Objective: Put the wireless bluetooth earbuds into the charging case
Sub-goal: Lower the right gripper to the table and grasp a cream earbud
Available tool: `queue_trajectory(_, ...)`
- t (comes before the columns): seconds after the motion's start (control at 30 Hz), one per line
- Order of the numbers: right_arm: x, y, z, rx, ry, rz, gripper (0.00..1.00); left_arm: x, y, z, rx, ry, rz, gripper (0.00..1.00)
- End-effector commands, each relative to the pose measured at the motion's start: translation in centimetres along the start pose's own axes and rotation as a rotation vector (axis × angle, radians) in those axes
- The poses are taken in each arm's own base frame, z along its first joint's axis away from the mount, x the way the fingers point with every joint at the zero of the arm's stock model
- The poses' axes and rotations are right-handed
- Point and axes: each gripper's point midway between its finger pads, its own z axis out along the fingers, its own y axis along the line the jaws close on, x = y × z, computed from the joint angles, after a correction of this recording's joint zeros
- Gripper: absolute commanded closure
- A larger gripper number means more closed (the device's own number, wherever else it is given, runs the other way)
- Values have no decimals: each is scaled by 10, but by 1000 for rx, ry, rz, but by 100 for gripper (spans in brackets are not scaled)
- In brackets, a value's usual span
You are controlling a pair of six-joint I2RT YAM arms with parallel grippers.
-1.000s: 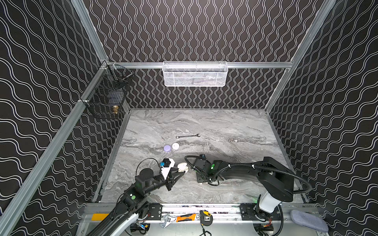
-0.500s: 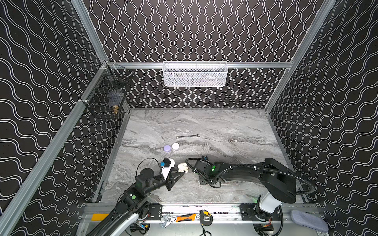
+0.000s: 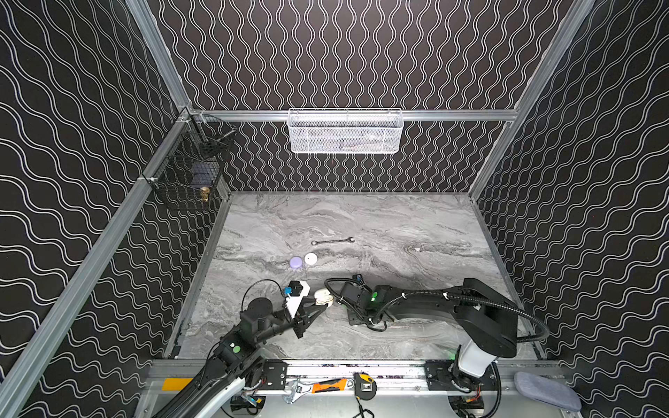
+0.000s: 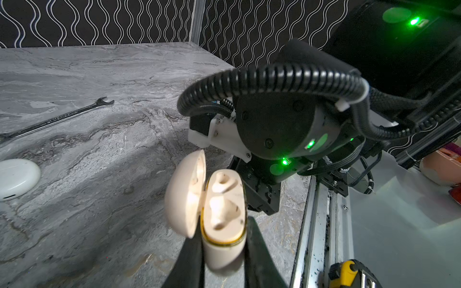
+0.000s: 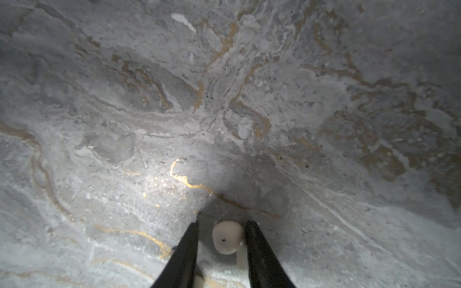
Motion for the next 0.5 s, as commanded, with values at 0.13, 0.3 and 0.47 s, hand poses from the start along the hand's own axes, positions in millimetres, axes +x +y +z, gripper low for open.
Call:
queue_trajectory(0.13,10,-8,4,36,33,9,76,-5,-4,-1,15,-15,19,100)
queue_trajectory(0.3,11,-9,1,44,27,10,82,-5,-4,0,19,-15,18,100)
queue_trajectory(0.47,1,-6,-11,13,-35,35,83,-7,-5,1,28,-17,22,100)
